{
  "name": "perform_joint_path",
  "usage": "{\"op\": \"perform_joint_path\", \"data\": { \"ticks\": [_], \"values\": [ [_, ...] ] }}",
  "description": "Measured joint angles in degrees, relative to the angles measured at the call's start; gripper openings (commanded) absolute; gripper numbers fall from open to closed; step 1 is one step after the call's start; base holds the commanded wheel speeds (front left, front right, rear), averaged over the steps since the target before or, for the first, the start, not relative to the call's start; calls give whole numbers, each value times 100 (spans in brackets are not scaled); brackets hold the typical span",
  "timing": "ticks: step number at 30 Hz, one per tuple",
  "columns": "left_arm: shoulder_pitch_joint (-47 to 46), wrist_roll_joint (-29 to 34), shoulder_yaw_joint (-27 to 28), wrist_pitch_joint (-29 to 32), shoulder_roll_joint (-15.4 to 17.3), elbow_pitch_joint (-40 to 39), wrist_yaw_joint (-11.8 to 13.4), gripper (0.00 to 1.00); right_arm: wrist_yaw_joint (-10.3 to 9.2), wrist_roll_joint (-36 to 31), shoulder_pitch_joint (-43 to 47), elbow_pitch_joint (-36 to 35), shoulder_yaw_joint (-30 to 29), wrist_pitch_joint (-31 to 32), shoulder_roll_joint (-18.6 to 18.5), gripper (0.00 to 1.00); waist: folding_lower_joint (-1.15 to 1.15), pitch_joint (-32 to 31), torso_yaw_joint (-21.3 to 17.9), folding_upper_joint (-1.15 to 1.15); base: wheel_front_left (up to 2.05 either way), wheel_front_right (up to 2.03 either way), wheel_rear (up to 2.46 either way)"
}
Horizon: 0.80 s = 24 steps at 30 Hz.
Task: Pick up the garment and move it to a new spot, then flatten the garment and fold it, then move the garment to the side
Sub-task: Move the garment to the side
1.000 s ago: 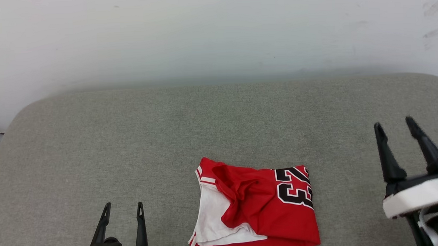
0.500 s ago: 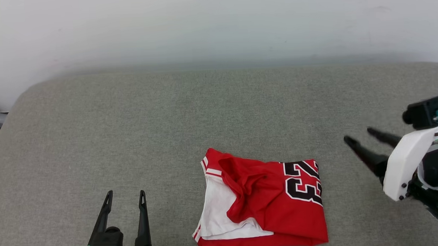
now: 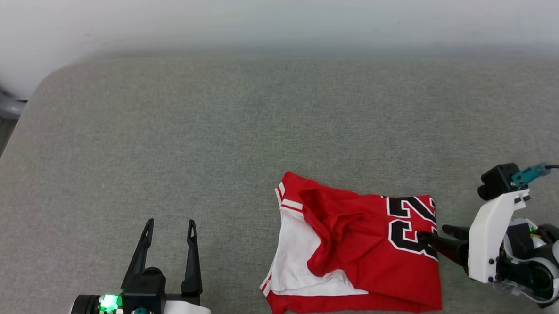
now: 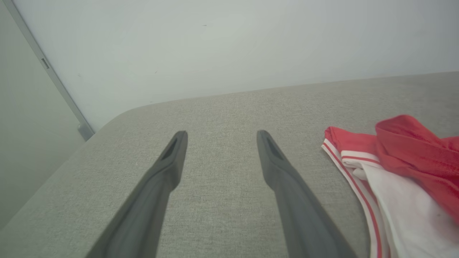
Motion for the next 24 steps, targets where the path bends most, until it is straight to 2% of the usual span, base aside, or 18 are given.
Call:
{"op": "perform_joint_path", "data": {
  "ticks": [15,16,17,20,24],
  "values": [
    [-272,33,-65,0,-89,105,-51,100,3,192,-182,977,846,-537,190,100,-1,382,278,0,0,0,0],
    [-282,33,-65,0,-92,109,-51,100,5,192,-186,995,887,-654,177,74,-1,384,282,0,0,0,0],
    [-299,33,-56,0,-93,120,-51,100,5,191,-220,1012,989,-856,134,0,0,381,281,0,0,0,0],
    [-296,31,-21,0,-100,133,-44,100,3,218,-325,936,1172,-1199,64,0,0,339,232,0,0,0,0],
    [-237,25,11,0,-115,141,-25,100,2,34,-480,582,1480,-1566,-219,0,0,234,94,0,0,0,0]
  ]
}}
